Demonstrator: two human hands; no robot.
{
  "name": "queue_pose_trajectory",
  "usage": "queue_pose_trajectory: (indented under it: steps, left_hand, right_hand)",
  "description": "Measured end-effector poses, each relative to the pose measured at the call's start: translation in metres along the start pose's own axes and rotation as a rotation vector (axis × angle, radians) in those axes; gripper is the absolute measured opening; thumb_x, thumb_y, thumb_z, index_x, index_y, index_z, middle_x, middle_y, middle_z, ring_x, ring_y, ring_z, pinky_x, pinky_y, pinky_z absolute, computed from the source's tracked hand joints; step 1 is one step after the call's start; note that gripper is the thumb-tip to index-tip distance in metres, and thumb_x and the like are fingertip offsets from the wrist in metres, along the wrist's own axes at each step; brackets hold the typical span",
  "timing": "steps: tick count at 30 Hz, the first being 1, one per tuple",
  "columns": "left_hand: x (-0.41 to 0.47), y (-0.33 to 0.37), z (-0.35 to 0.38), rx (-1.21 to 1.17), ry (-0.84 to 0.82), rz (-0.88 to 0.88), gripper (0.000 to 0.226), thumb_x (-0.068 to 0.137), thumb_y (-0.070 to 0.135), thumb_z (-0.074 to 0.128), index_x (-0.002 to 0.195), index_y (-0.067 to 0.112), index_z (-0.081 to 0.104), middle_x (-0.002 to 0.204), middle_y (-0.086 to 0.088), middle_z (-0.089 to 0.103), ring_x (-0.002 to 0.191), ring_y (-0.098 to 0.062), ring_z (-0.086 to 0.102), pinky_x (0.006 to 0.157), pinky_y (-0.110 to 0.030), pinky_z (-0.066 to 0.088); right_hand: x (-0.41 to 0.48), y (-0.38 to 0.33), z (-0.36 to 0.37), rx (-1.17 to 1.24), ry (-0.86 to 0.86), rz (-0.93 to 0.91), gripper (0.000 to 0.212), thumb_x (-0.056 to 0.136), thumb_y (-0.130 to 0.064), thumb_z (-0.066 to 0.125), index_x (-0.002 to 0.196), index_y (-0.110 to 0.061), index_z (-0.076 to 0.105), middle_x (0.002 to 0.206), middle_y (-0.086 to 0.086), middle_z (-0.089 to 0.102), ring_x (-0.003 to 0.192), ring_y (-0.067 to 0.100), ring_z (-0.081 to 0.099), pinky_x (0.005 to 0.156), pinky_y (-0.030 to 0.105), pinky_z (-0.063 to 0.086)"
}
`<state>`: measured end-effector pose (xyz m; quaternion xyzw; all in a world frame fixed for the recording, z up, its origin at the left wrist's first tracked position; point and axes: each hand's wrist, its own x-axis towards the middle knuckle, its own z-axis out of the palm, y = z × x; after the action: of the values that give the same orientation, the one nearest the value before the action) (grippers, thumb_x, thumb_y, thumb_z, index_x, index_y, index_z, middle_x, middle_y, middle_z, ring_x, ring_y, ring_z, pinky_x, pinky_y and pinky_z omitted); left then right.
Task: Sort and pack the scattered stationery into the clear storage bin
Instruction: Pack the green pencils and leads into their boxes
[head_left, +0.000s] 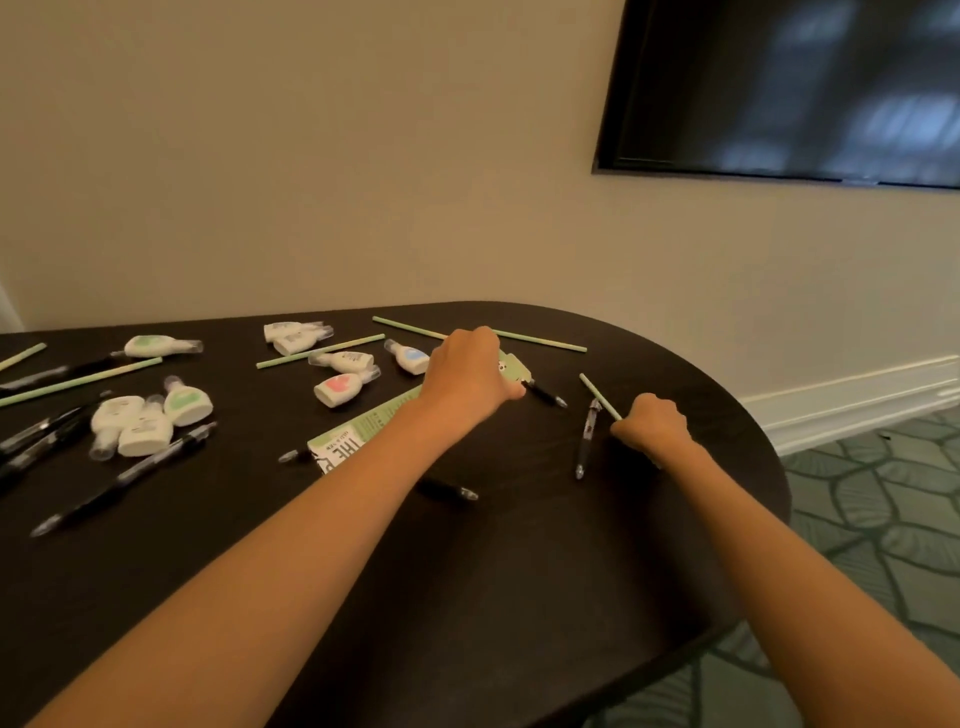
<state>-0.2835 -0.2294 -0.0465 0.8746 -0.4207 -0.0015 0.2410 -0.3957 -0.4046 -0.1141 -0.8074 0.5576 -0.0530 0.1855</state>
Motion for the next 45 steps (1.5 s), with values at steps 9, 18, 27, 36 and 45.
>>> queue_pose_trajectory:
  steps: [9,18,27,36,45]
  left_hand:
    - [0.081,-0.005,0.004,0.055,-0.024,0.053,0.042,0.08,0.037,0.07,0.107,0.007,0.06,0.109,-0.011,0.062,0.104,-0.028,0.056,0.078,-0.033,0.041]
    - [0.153,-0.048,0.015,0.089,-0.022,0.025,0.036,0.083,0.034,0.068,0.104,0.006,0.06,0.104,-0.01,0.062,0.1,-0.025,0.055,0.073,-0.03,0.035]
    - [0.151,-0.073,0.005,0.147,0.022,0.018,0.033,0.083,0.034,0.067,0.101,0.006,0.06,0.102,-0.01,0.063,0.097,-0.026,0.056,0.071,-0.03,0.035]
    - [0.081,-0.08,-0.049,0.122,0.082,-0.005,0.028,0.085,0.035,0.065,0.084,0.01,0.051,0.087,-0.009,0.056,0.084,-0.023,0.05,0.068,-0.031,0.035]
    - [-0.019,-0.148,-0.099,0.192,0.148,-0.051,0.039,0.086,0.038,0.063,0.109,0.007,0.058,0.108,-0.011,0.061,0.097,-0.024,0.055,0.072,-0.031,0.037]
  right_hand:
    - [0.066,-0.042,-0.011,-0.208,0.225,-0.313,0.027,0.1,-0.018,0.039,0.116,-0.001,0.052,0.112,0.019,0.058,0.106,0.031,0.051,0.081,0.037,0.044]
    - [0.145,-0.102,0.018,-0.303,0.074,-0.406,0.033,0.094,-0.009,0.047,0.126,-0.004,0.045,0.129,0.017,0.038,0.114,0.03,0.045,0.095,0.038,0.044]
    - [0.14,-0.124,0.016,-0.3,0.039,-0.445,0.023,0.095,-0.015,0.047,0.116,-0.004,0.046,0.108,0.016,0.055,0.09,0.027,0.056,0.073,0.034,0.045]
    - [0.027,-0.167,-0.008,1.35,-0.708,-0.092,0.028,0.098,-0.01,0.043,0.072,-0.002,0.051,0.056,0.01,0.057,0.051,0.017,0.064,0.05,0.022,0.054]
    - [-0.102,-0.217,0.04,1.614,-0.962,-0.171,0.014,0.096,0.006,0.037,0.098,-0.001,0.048,0.094,0.026,0.062,0.068,0.027,0.071,0.069,0.039,0.057]
